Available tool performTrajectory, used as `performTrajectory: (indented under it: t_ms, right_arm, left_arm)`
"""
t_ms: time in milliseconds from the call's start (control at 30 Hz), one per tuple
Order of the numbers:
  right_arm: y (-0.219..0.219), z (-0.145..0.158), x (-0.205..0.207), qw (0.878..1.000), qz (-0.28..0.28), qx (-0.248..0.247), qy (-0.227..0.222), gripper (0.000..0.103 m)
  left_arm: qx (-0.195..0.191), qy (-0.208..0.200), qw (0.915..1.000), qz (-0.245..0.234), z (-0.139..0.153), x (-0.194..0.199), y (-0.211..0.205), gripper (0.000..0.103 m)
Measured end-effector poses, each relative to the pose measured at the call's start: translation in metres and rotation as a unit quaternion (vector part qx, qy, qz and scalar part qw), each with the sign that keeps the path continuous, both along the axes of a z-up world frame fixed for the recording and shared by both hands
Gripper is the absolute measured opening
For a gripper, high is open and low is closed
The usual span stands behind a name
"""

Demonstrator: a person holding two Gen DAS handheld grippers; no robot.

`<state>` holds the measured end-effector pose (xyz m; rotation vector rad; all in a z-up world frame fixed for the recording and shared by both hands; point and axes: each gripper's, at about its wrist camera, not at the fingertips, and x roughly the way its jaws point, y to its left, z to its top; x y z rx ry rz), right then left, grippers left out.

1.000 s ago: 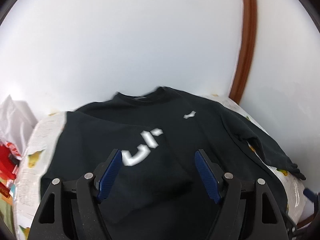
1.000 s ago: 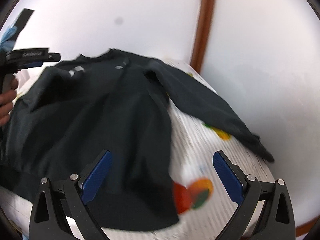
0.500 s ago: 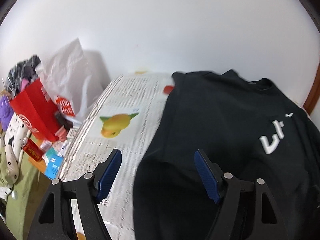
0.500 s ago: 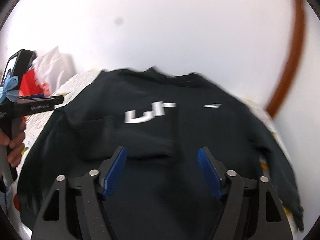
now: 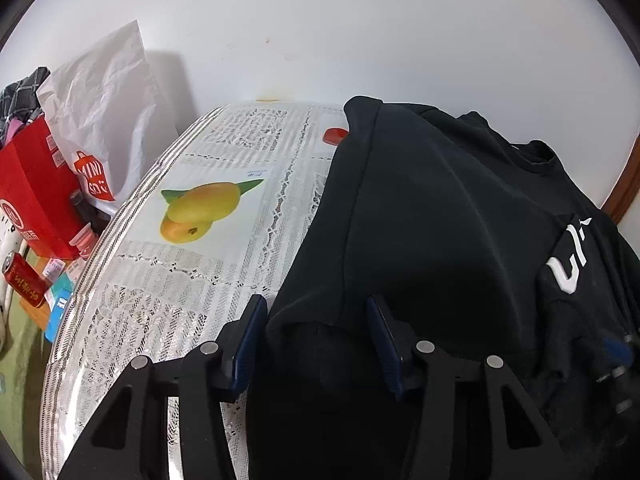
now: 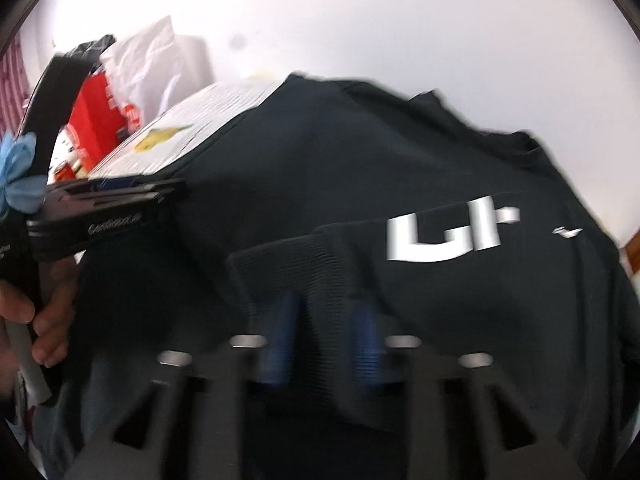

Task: Fold small clothes

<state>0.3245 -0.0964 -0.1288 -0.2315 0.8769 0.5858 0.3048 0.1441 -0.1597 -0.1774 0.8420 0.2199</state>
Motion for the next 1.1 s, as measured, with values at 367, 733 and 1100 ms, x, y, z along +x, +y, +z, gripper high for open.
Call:
performTrajectory:
  t_ms: [367,733,1100]
  right_arm:
    - [-0.210,0.034,0.032,0.973,-0.219,0.066,-0.016,0.016]
    - [-0.233,0.027,0.016,0.968,-0.246,0.016,-0.054,0.055]
    - [-0.235,-0.030,0.047,0.954,-0.292,-0.072,0.015,0.028]
  left_arm:
    - [-0.002,0.001,1.0000,0.005,-0.001,0.001,0.001,0.052]
    - [-0.004,0.001,0.9999,0.016,-0.001,0.000,0.005,0.061]
    - [-0.014,-0.002,0.9997,0.021,-0.001,-0.004,0.007,0.062]
